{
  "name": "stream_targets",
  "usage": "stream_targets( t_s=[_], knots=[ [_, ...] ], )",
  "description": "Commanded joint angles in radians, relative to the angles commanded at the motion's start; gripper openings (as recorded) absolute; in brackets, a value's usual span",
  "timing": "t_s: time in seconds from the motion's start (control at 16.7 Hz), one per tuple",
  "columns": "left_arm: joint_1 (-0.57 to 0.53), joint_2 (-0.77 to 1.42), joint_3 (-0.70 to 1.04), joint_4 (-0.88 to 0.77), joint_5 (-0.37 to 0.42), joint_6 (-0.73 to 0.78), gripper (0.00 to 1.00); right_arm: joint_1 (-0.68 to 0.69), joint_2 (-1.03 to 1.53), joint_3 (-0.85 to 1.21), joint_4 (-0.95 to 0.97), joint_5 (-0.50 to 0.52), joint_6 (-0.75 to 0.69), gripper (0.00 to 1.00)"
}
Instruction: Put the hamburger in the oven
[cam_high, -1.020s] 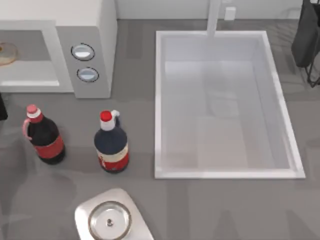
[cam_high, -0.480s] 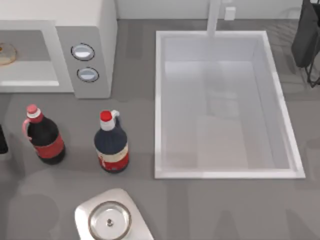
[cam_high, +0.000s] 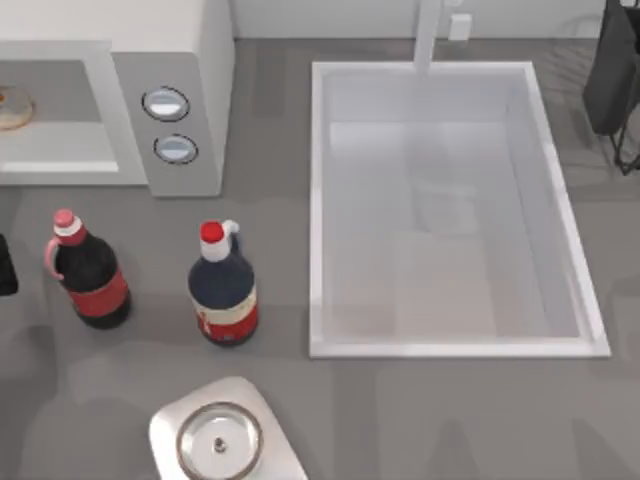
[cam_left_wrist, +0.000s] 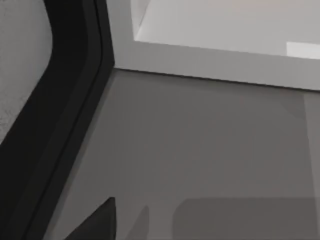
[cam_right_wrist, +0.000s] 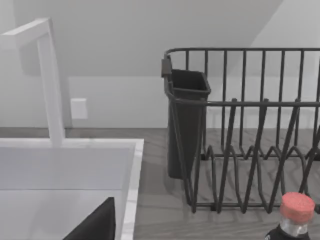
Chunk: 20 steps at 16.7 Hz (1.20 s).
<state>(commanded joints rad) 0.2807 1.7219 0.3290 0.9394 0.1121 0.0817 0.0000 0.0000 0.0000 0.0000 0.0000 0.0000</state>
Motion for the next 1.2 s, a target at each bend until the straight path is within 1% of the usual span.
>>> stream_targets(
  t_s=[0.18, 0.48, 0.66, 1.02, 1.2],
  knots=[
    [-0.009, -0.114, 0.001, -0.084, -0.010, -0.003, 1.00, 0.000, 0.000, 0.000, 0.000, 0.000, 0.000, 1.00],
    [0.007, -0.224, 0.041, -0.205, -0.008, 0.004, 1.00, 0.000, 0.000, 0.000, 0.000, 0.000, 0.000, 1.00],
    [0.024, -0.269, 0.072, -0.282, 0.004, 0.006, 1.00, 0.000, 0.000, 0.000, 0.000, 0.000, 0.000, 1.00],
    [0.045, -0.344, 0.148, -0.531, 0.025, 0.010, 1.00, 0.000, 0.000, 0.000, 0.000, 0.000, 0.000, 1.00],
    [0.044, -0.366, 0.166, -0.562, 0.026, 0.010, 1.00, 0.000, 0.000, 0.000, 0.000, 0.000, 0.000, 1.00]
  ],
)
